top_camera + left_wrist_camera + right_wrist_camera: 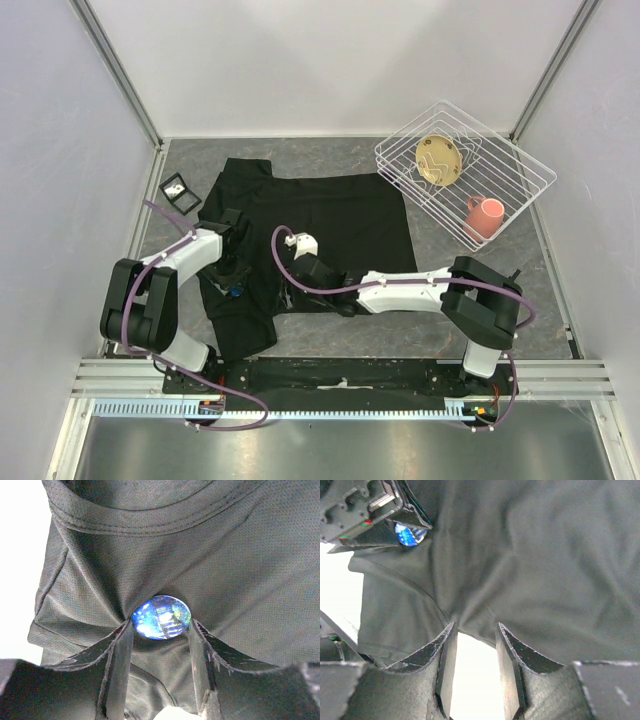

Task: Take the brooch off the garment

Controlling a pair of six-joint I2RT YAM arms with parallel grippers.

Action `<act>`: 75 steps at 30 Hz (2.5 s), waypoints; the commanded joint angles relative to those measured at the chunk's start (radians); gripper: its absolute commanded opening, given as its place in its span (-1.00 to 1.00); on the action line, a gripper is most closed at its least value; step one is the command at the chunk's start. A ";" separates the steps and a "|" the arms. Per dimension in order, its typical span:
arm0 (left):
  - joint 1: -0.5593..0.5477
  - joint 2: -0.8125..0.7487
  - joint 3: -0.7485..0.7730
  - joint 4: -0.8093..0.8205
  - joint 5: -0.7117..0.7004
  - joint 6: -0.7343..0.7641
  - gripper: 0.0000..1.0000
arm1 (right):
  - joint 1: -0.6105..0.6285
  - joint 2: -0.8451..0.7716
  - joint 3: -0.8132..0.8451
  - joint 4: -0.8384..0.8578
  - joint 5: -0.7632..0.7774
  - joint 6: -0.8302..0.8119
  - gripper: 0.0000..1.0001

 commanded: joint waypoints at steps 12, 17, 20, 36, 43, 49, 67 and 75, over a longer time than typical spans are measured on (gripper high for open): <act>-0.004 -0.152 -0.082 0.050 -0.050 0.023 -0.37 | 0.006 0.193 0.171 0.169 -0.138 -0.034 -0.13; -0.002 -0.200 -0.080 0.055 -0.034 0.039 -0.26 | 0.008 0.250 0.205 0.215 -0.155 -0.073 -0.13; -0.001 -0.208 -0.082 0.075 -0.037 0.049 -0.47 | 0.006 0.261 0.203 0.258 -0.153 -0.081 -0.13; 0.165 -0.444 -0.247 0.012 -0.044 -0.095 -0.65 | 0.000 0.343 0.304 0.297 -0.132 -0.389 0.11; 0.298 -0.410 -0.306 0.156 0.064 -0.035 -0.68 | 0.008 0.432 0.444 0.208 -0.130 -0.517 0.25; 0.338 -0.387 -0.335 0.104 0.067 -0.063 -0.67 | 0.012 0.483 0.485 0.206 -0.115 -0.616 0.29; 0.352 -0.344 -0.318 0.084 0.145 -0.072 -0.68 | 0.071 0.547 0.513 0.271 -0.089 -0.761 0.43; 0.354 -0.370 -0.327 0.079 0.154 -0.070 -0.70 | 0.068 0.557 0.507 0.271 -0.063 -0.750 0.19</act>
